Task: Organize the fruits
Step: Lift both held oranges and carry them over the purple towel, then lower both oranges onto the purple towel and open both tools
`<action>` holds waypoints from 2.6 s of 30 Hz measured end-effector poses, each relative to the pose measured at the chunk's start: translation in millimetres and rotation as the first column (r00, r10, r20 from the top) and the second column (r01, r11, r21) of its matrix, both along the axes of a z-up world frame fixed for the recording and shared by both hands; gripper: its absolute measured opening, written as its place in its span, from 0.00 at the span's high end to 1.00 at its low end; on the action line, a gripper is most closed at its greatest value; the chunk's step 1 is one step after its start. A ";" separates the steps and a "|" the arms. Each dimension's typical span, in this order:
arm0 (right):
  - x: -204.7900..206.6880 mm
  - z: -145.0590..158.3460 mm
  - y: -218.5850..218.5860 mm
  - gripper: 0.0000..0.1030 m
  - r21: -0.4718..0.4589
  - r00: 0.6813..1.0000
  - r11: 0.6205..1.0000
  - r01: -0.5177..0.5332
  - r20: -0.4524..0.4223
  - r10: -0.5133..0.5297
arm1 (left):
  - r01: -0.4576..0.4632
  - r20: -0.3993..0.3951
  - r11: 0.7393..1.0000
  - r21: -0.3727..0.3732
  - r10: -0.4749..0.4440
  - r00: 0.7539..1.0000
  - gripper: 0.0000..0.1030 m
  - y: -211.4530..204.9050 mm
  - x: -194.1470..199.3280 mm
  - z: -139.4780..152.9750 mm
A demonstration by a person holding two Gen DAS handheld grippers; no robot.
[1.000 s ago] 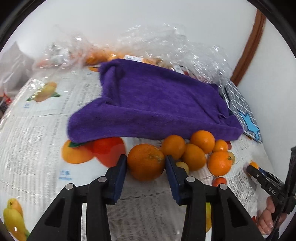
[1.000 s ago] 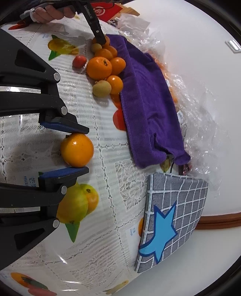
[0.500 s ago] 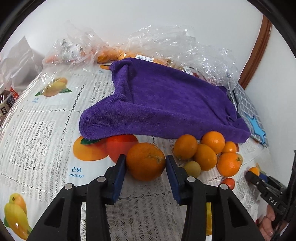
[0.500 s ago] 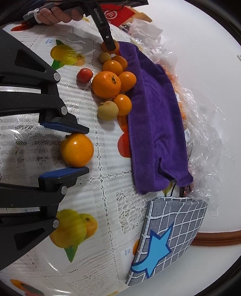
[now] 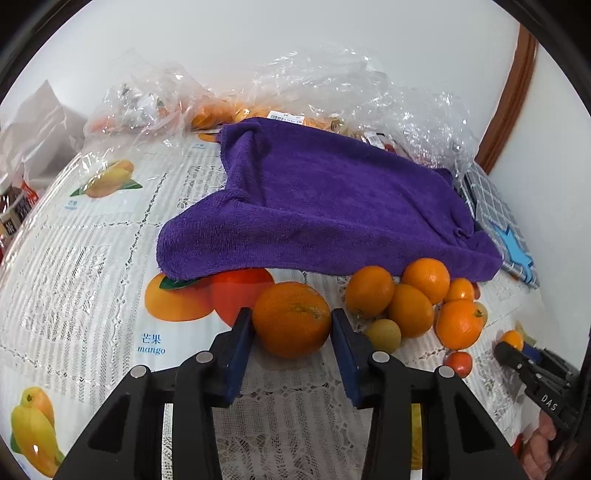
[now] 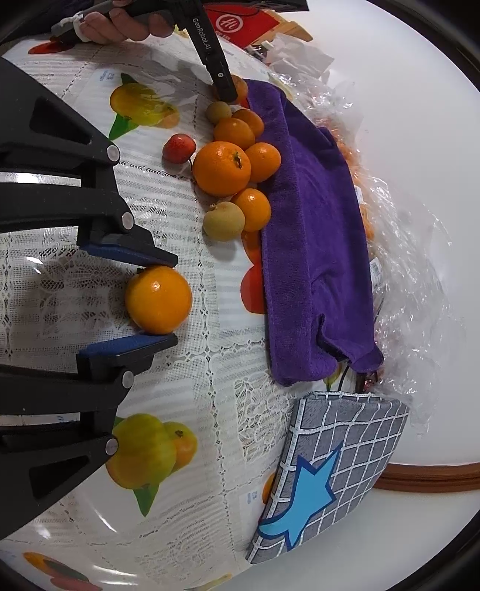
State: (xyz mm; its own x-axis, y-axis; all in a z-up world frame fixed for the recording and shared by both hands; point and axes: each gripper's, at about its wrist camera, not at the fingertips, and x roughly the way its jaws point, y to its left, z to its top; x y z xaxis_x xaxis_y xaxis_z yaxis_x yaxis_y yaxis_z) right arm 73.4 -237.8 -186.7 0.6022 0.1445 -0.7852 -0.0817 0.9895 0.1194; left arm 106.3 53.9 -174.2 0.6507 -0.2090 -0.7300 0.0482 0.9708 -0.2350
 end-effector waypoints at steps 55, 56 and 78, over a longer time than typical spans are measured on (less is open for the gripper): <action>167.2 21.8 32.8 0.66 0.029 0.997 0.999 -0.040 0.059 0.039 | -0.030 0.019 1.000 0.004 0.030 0.999 0.61 -31.4 143.4 23.8; 167.3 20.3 33.0 0.66 0.026 0.998 0.999 -0.041 0.055 0.040 | -0.028 0.012 1.000 0.002 0.028 1.000 0.61 -31.0 144.0 21.9; 170.4 7.3 30.6 0.41 0.018 0.999 0.999 -0.040 -0.002 0.040 | -0.021 0.043 0.999 0.049 0.018 0.999 0.51 -33.9 136.4 26.9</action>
